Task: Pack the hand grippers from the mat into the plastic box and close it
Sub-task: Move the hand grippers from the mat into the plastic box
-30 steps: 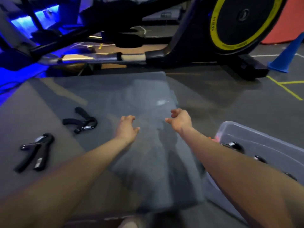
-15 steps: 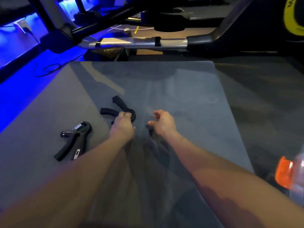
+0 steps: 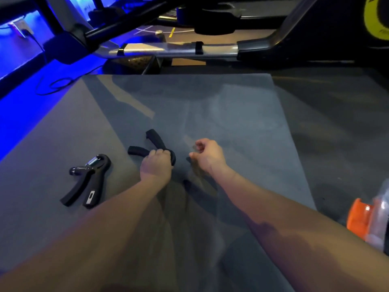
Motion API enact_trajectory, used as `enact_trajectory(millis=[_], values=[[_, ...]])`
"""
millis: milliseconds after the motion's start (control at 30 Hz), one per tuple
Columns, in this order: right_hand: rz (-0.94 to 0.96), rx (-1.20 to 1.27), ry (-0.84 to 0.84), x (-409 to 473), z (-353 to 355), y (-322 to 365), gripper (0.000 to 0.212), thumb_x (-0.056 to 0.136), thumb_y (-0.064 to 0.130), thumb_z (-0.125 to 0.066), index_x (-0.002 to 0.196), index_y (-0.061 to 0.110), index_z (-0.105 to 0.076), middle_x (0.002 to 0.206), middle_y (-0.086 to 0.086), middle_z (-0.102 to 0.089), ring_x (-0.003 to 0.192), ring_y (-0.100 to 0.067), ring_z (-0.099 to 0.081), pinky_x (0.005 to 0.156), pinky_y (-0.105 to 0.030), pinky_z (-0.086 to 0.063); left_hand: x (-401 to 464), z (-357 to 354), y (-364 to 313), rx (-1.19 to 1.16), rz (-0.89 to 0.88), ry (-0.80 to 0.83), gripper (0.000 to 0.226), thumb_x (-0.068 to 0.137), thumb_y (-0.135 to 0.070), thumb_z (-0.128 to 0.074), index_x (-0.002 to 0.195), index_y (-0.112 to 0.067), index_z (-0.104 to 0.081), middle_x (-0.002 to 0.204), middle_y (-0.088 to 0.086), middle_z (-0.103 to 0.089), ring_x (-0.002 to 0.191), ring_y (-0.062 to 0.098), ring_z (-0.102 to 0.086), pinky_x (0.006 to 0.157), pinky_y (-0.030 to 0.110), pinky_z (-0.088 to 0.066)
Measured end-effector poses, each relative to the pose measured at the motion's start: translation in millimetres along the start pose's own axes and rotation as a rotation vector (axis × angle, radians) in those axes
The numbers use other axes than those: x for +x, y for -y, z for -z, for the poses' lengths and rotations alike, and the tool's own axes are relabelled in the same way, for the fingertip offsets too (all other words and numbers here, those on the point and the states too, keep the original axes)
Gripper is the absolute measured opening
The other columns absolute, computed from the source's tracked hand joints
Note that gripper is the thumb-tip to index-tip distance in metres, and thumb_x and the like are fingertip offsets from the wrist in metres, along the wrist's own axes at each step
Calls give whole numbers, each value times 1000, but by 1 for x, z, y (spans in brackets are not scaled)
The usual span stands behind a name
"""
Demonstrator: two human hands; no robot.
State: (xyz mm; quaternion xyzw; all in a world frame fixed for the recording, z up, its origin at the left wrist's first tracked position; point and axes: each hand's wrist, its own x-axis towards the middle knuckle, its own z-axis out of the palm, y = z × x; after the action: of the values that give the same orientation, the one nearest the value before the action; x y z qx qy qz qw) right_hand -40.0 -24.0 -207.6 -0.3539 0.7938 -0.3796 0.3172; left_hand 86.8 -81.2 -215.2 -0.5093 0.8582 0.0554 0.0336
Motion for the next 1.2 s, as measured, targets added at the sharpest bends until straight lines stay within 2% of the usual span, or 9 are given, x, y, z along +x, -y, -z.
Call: enact_trajectory(millis=[67, 200, 533, 600, 667, 733, 833, 967, 1200], values=[[20, -11, -3, -8, 16, 0, 48, 81, 11, -70, 126, 4, -56, 125, -12, -63, 101, -17, -58, 101, -28, -42, -3, 9, -14, -66, -44, -4, 31, 94, -24, -49, 117, -4, -50, 124, 15, -51, 118, 30, -42, 96, 38, -37], [16, -34, -56, -25, 64, -6, 51, 82, 8, -69, 129, 3, -53, 126, -14, -62, 112, -22, -60, 101, -27, -41, -15, 42, -57, -236, -125, -70, 34, 97, -24, -43, 124, -5, -48, 128, 18, -48, 119, 35, -41, 99, 38, -33], [-27, -51, -210, -107, 204, -47, 59, 80, 3, -69, 135, 9, -49, 133, -9, -57, 125, -21, -53, 99, -25, -40, -69, 96, -190, -599, -461, -88, 28, 100, -19, -36, 113, -7, -58, 111, 14, -61, 105, 30, -54, 79, 28, -34], [-42, -73, -235, -124, 226, -58, 58, 78, 3, -70, 133, 10, -52, 126, -7, -61, 118, -21, -57, 93, -27, -46, -85, 100, -217, -711, -483, -48, 28, 100, -18, -35, 112, -8, -59, 104, 11, -64, 96, 24, -57, 76, 25, -36], [-52, -110, -265, -140, 246, -68, 49, 77, 3, -71, 124, 8, -58, 102, -3, -63, 93, -19, -60, 86, -32, -53, -101, 102, -243, -827, -474, 10, 29, 101, -19, -34, 113, -9, -58, 96, 5, -63, 89, 16, -58, 68, 18, -36], [-70, -196, -301, -156, 264, -78, 39, 76, 3, -71, 113, 8, -62, 89, -1, -60, 81, -20, -55, 75, -30, -49, -112, 102, -268, -903, -487, 49, 29, 101, -19, -34, 112, -7, -58, 92, 3, -61, 87, 13, -60, 58, 11, -40], [-82, -311, -364, -179, 285, -99, 35, 74, 5, -71, 106, 14, -64, 101, -6, -66, 94, -26, -61, 71, -28, -42, -125, 96, -299, -1025, -496, 165, 29, 101, -17, -33, 110, -3, -57, 91, 6, -60, 85, 16, -63, 73, 22, -47], [-143, -374, -449, -210, 307, -131, 28, 76, 11, -68, 102, 16, -60, 104, -7, -67, 101, -31, -62, 77, -35, -48, -141, 83, -339, -1071, -541, 271, 22, 100, -16, -37, 95, -11, -57, 80, 3, -61, 63, -1, -63, 72, 24, -46], [-393, -296, -528, -246, 339, -189, 31, 77, 18, -67, 105, 24, -56, 109, -6, -68, 104, -32, -63, 82, -36, -49, -167, 51, -396, -903, -589, 215, 31, 91, -14, -56, 119, -2, -57, 116, 15, -62, 101, 25, -59, 98, 31, -43]])
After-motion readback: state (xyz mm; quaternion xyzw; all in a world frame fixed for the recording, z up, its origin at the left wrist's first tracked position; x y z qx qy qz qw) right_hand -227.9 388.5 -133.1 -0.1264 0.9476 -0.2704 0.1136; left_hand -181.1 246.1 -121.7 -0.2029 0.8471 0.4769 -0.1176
